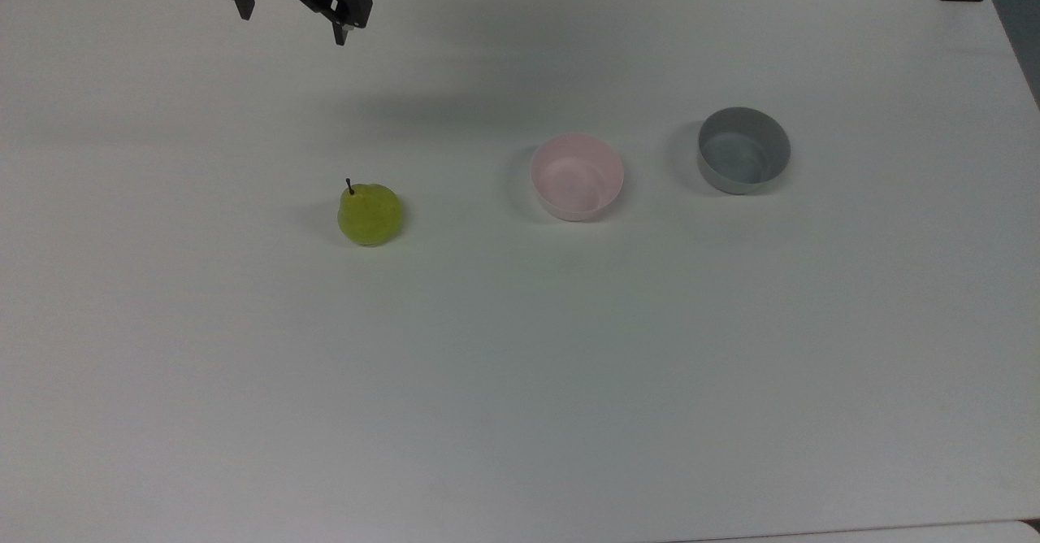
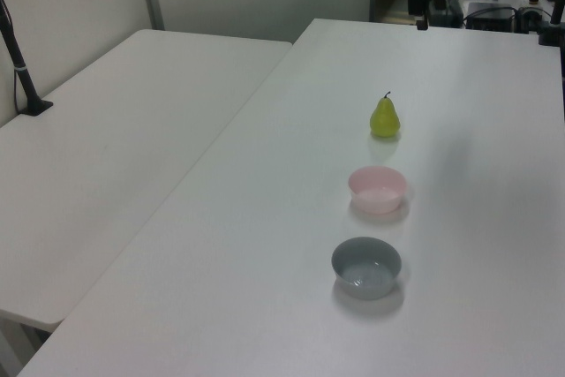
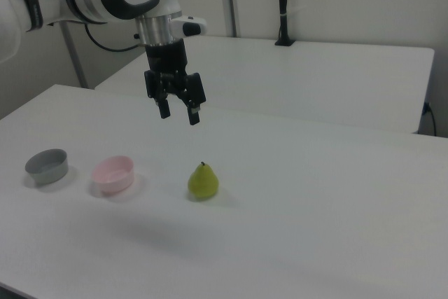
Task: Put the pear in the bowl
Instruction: 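Move the open gripper toward the yellow-green pear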
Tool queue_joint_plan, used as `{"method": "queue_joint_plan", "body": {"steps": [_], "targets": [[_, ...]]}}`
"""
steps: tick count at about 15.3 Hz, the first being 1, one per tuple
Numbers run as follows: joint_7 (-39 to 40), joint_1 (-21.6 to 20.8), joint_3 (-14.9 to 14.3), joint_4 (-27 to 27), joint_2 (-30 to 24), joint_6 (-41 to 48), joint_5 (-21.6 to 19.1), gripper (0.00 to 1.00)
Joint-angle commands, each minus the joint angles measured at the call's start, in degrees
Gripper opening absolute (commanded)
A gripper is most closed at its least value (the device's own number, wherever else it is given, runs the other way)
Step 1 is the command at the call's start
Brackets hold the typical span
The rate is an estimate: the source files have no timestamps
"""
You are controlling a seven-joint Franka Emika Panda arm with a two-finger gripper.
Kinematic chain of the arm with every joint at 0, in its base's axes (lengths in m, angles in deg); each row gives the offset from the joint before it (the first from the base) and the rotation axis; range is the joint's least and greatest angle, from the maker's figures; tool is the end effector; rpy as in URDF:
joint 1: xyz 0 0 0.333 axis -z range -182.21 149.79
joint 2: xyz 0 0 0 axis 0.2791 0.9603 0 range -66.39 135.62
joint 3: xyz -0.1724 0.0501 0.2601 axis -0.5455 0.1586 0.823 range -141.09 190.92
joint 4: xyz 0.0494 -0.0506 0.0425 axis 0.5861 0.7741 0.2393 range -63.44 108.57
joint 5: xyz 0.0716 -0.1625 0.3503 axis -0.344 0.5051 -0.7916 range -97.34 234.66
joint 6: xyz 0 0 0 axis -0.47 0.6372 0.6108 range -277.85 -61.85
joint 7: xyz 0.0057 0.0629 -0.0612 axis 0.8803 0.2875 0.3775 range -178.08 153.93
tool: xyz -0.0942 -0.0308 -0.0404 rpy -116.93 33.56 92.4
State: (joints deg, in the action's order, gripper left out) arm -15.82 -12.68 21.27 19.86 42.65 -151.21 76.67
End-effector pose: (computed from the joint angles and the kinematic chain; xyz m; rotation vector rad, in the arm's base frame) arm 0.5840 -0.0865 0.5653 2.9778 -0.2775 -0.1883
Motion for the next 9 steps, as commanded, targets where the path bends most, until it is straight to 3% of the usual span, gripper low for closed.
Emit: {"method": "queue_joint_plan", "body": {"steps": [1, 2, 9], "targets": [[-0.9, -0.5, -0.6, 1.3, -1.5, 1.9, -1.4, 1.00], [-0.1, -0.5, -0.7, 1.0, -1.5, 2.1, -3.3, 1.00], [4.2, 0.1, -1.3, 0.7, -0.9, 0.2, -6.7, 1.00]]}}
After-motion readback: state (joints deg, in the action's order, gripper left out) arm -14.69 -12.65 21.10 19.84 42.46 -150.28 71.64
